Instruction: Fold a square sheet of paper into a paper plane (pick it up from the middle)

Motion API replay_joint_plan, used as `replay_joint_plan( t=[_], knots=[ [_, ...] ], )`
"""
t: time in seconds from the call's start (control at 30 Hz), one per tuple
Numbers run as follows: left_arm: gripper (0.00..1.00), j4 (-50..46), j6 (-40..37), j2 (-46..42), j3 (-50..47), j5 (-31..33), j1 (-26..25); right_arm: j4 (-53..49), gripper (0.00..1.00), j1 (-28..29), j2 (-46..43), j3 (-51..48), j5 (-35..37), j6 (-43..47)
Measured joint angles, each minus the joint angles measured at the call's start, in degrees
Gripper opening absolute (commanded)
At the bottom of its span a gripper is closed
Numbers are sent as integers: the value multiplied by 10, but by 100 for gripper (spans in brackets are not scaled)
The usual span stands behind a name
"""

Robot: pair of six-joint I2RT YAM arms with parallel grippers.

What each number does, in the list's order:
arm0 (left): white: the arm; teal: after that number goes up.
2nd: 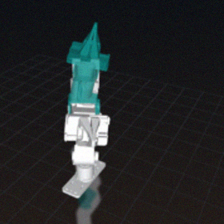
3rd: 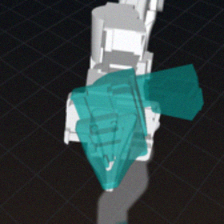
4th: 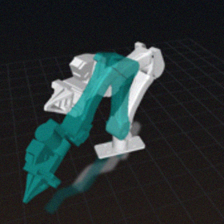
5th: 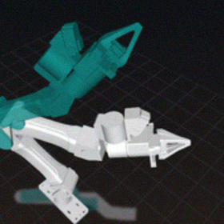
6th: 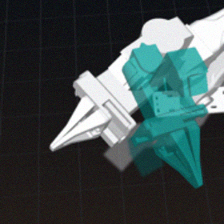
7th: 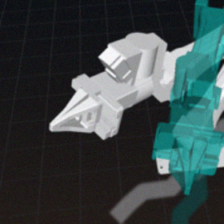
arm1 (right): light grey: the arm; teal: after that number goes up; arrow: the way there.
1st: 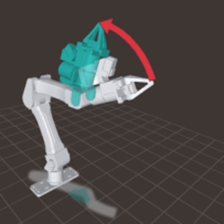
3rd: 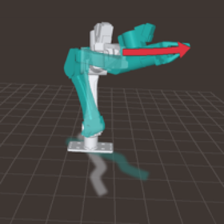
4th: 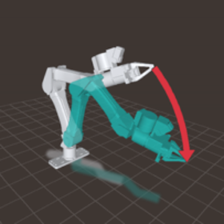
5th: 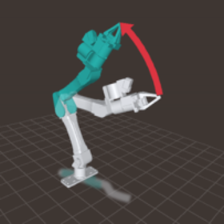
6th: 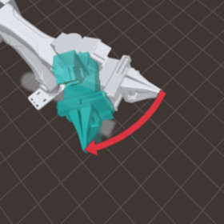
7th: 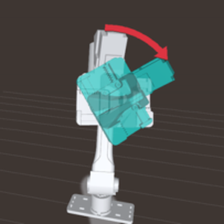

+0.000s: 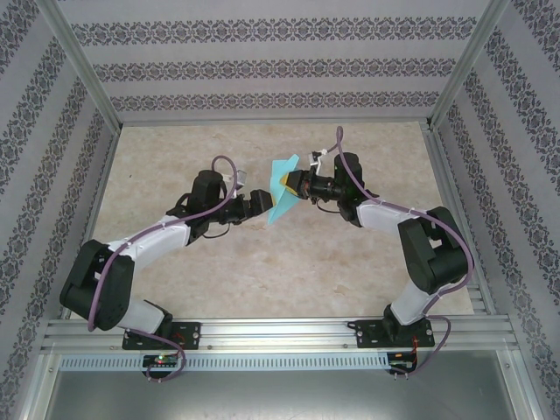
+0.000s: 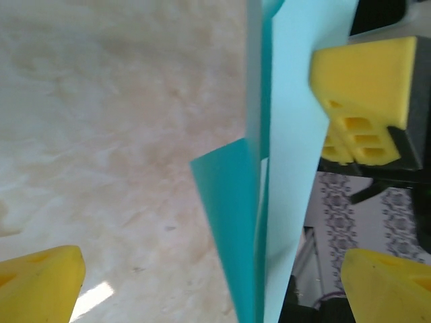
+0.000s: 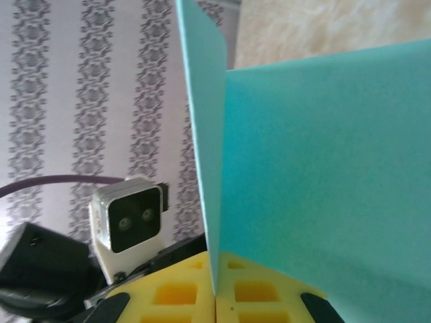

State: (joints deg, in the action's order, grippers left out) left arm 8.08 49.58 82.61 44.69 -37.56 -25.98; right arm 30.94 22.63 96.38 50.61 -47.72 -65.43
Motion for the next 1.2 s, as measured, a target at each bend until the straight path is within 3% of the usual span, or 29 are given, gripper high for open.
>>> replay_joint_plan(
  t=[0.17, 0.33, 0.57, 0.7, 0.8, 0.97, 1.2],
  knots=[
    [82, 90, 48, 0, -14, -41, 0, 42, 11, 9, 0, 0, -31, -43],
    [54, 145, 73, -3, -20, -52, 0, 59, 12, 25, 0, 0, -49, -66],
    [15, 143, 61, -35, -28, -38, 0, 52, 22, 26, -3, 0, -53, -67],
    [8, 112, 40, -37, -23, -28, 0, 9, 41, 18, -26, 0, -53, -43],
    [8, 47, 4, -37, -6, -4, 0, -99, 58, 8, -63, 10, -26, 22],
    [8, -136, -93, -33, 80, 125, -19, -330, 74, 1, -140, 43, 125, 165],
    [9, -382, -187, 42, 237, 442, -92, -498, 85, 1, -214, 27, 325, 257]
  ],
)
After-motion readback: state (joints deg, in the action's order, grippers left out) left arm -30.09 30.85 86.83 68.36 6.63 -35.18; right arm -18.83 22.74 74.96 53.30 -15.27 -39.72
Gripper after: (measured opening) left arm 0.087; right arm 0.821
